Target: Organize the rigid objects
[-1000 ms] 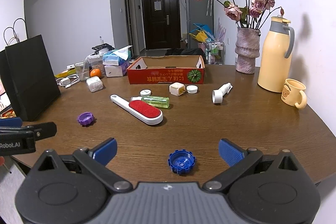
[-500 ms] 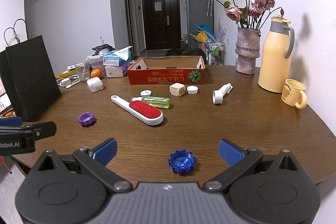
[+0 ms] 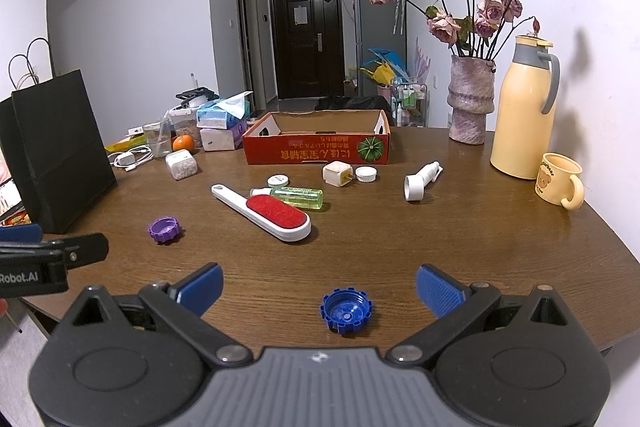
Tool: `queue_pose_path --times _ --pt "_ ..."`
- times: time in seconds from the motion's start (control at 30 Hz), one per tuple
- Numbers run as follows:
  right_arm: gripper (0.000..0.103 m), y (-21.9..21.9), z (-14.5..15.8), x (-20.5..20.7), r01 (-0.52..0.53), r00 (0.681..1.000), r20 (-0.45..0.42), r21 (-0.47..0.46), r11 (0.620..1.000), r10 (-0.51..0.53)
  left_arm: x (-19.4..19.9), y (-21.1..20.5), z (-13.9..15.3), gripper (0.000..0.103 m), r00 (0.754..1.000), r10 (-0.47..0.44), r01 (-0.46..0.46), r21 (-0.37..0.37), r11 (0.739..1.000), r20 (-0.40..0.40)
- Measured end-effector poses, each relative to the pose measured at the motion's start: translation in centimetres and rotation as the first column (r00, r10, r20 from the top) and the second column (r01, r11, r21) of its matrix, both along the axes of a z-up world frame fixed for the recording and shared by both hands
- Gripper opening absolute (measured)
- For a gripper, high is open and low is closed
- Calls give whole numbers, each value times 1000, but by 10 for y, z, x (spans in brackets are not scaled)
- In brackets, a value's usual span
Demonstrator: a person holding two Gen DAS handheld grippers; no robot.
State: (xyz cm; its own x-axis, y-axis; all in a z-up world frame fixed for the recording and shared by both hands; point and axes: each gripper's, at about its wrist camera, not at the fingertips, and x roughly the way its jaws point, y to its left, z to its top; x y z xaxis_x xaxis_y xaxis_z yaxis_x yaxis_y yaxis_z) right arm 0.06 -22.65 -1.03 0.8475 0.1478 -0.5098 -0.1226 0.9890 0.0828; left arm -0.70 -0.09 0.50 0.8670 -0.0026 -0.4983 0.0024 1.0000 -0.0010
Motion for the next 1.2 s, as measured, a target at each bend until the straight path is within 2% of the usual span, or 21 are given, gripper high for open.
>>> queue_pose_path --times 0.83,1.2 --pt "103 2 -1 3 -9 1000 2 -10 1000 9 1 -3 1 103 1000 3 -3 -15 1000 -12" --pt "101 0 -23 18 -8 1000 -21 -30 1000 7 24 0 -27 103 999 -2 1 -25 1000 -49"
